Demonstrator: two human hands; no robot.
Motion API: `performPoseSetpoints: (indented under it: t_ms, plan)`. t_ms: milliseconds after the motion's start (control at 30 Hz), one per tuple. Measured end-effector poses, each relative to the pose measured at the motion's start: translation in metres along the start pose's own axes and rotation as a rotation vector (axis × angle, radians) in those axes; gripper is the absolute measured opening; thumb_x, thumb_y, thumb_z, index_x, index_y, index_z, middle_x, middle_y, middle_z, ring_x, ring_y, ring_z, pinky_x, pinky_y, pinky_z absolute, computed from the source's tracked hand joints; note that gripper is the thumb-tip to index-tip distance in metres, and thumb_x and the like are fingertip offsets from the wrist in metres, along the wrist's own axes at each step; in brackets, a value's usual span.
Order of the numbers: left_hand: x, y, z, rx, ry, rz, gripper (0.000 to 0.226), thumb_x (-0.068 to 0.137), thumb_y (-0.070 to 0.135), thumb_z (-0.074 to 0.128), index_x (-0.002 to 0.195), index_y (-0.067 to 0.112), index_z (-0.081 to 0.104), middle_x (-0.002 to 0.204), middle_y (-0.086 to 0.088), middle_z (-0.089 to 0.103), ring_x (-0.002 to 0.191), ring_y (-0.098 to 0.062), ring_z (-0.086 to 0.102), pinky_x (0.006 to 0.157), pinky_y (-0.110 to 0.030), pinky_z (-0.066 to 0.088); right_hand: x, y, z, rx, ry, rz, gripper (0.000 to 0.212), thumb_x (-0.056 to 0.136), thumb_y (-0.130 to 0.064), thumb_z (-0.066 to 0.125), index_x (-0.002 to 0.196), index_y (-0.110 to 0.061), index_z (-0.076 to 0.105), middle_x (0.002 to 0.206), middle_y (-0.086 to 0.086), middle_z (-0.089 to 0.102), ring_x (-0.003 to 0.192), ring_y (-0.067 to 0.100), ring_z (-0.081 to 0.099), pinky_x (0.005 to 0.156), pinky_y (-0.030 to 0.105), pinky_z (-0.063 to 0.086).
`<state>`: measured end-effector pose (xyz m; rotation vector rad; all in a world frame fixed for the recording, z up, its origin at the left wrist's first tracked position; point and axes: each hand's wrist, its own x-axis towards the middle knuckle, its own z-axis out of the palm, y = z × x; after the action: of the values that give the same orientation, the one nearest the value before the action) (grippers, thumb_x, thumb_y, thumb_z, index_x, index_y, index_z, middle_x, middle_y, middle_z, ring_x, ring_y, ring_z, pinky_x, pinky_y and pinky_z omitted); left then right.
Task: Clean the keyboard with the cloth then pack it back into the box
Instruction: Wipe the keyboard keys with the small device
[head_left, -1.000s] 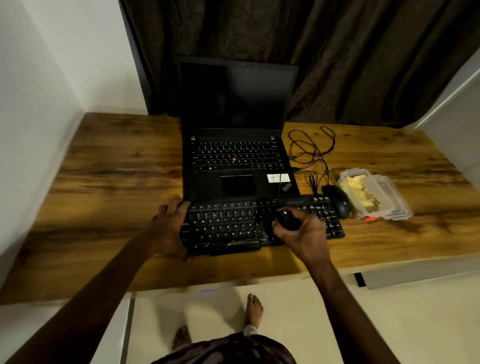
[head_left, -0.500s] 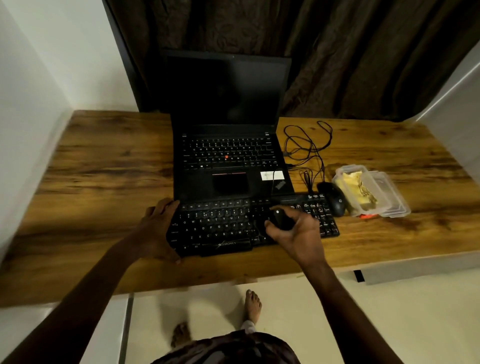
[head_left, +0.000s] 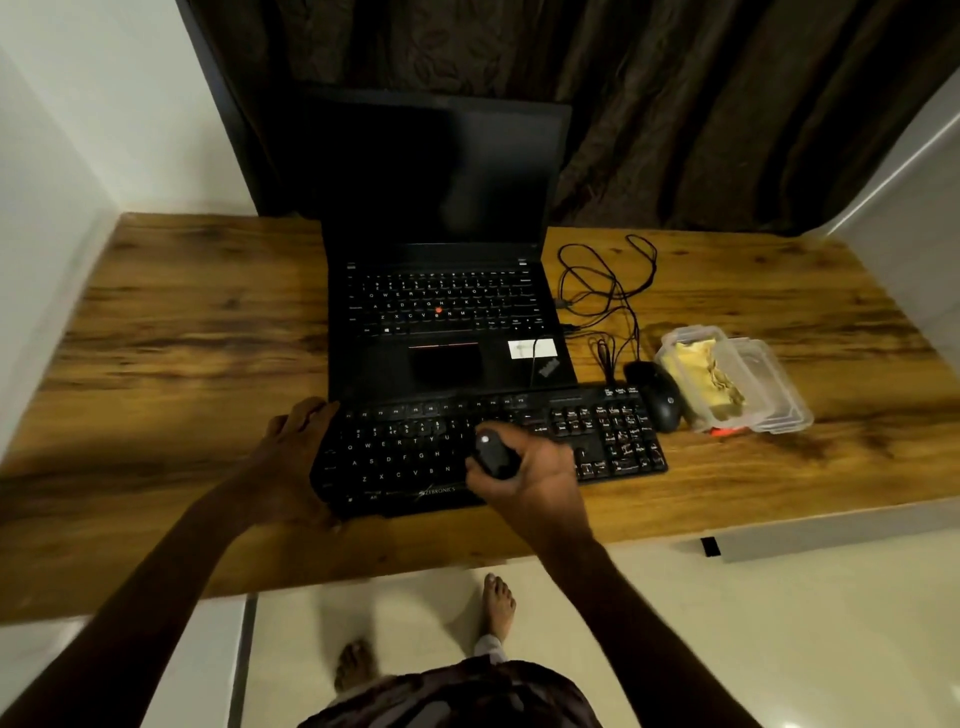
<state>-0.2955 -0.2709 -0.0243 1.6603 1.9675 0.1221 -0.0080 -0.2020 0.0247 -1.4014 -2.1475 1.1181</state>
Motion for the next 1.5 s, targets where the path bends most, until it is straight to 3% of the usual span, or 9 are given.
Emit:
performPoseSetpoints:
  t_ms: [167,267,367,500,700,867,1267,1367,1500]
  plan:
    - [0.000,-0.003,0.001,-0.010,-0.015,0.000,0.158,0.028,0.063,0.086,0.157,0.016,0.007,0.155,-0.002,0.011,0.140,-0.033,0.020,0.111,-0.045,0.035,0.001,-0.003,-0.006,0.086,-0.026,-0.031,0.014,0.088,-0.025,0.070,0.098,-0.018,0.066,0.086,0.000,0.066,0.079,0.013,0.066,0.066,0.031,0.060]
    - [-0.003,0.003,-0.006,-0.050,-0.034,-0.016,0.162,0.021,0.070,0.074,0.157,0.016,0.006,0.157,-0.002,0.008,0.138,-0.032,0.017,0.110,-0.044,0.034,0.005,0.013,-0.031,0.107,0.057,0.056,0.018,0.084,-0.021,0.075,0.101,-0.025,0.069,0.091,-0.012,0.066,0.084,-0.002,0.065,0.071,0.014,0.057]
    - [-0.005,0.008,-0.008,-0.068,-0.046,-0.012,0.160,0.030,0.056,0.092,0.157,0.017,0.003,0.159,-0.001,0.004,0.141,-0.030,0.012,0.111,-0.044,0.032,0.007,0.029,-0.056,0.033,0.168,0.082,0.023,0.081,-0.019,0.078,0.098,-0.030,0.066,0.087,-0.021,0.063,0.078,-0.016,0.061,0.065,0.003,0.049]
    - [-0.006,0.008,-0.007,-0.061,-0.026,-0.019,0.153,0.041,0.044,0.098,0.157,0.018,0.002,0.160,0.000,0.002,0.142,-0.029,0.009,0.112,-0.044,0.031,0.010,0.042,-0.071,-0.020,0.277,0.080,0.024,0.080,-0.019,0.080,0.101,-0.022,0.071,0.086,-0.011,0.070,0.081,-0.003,0.067,0.066,0.003,0.049]
    - [-0.005,0.007,-0.005,-0.039,-0.026,-0.027,0.153,0.041,0.044,0.097,0.157,0.018,0.001,0.159,0.000,0.002,0.143,-0.030,0.009,0.114,-0.042,0.029,0.028,0.047,-0.074,-0.115,0.020,-0.017,0.039,0.088,-0.026,0.071,0.122,-0.039,0.059,0.111,-0.001,0.066,0.100,0.011,0.066,0.075,0.021,0.059]
    - [-0.001,0.003,-0.004,-0.015,-0.036,-0.011,0.157,0.036,0.054,0.095,0.157,0.018,0.002,0.158,-0.002,0.004,0.141,-0.031,0.012,0.114,-0.043,0.030,0.062,0.047,-0.074,-0.261,0.044,-0.107,0.043,0.093,-0.023,0.062,0.125,-0.047,0.047,0.118,0.005,0.058,0.111,0.024,0.055,0.086,0.042,0.056]
    - [0.006,-0.011,0.004,0.012,-0.040,0.013,0.162,0.024,0.075,0.078,0.156,0.019,0.002,0.155,-0.001,0.007,0.141,-0.033,0.019,0.113,-0.049,0.034,0.029,0.041,-0.074,-0.240,-0.308,-0.113,0.043,0.094,-0.028,0.061,0.122,-0.058,0.047,0.119,0.000,0.058,0.099,0.019,0.058,0.076,0.038,0.057]
    - [0.007,-0.013,0.006,0.007,-0.042,0.008,0.163,0.022,0.077,0.075,0.156,0.018,0.003,0.154,-0.001,0.008,0.140,-0.032,0.020,0.113,-0.049,0.034,0.042,0.036,-0.072,-0.217,-0.304,-0.110,0.043,0.095,-0.026,0.060,0.122,-0.057,0.048,0.114,0.004,0.057,0.091,0.018,0.060,0.067,0.029,0.054]
    - [0.006,-0.012,0.006,0.017,-0.026,0.022,0.162,0.024,0.075,0.077,0.156,0.019,0.003,0.154,0.000,0.007,0.140,-0.032,0.019,0.113,-0.049,0.034,0.060,0.015,-0.056,-0.211,-0.212,-0.191,0.044,0.094,-0.015,0.060,0.123,-0.046,0.050,0.119,-0.003,0.057,0.107,0.016,0.057,0.082,0.038,0.058]
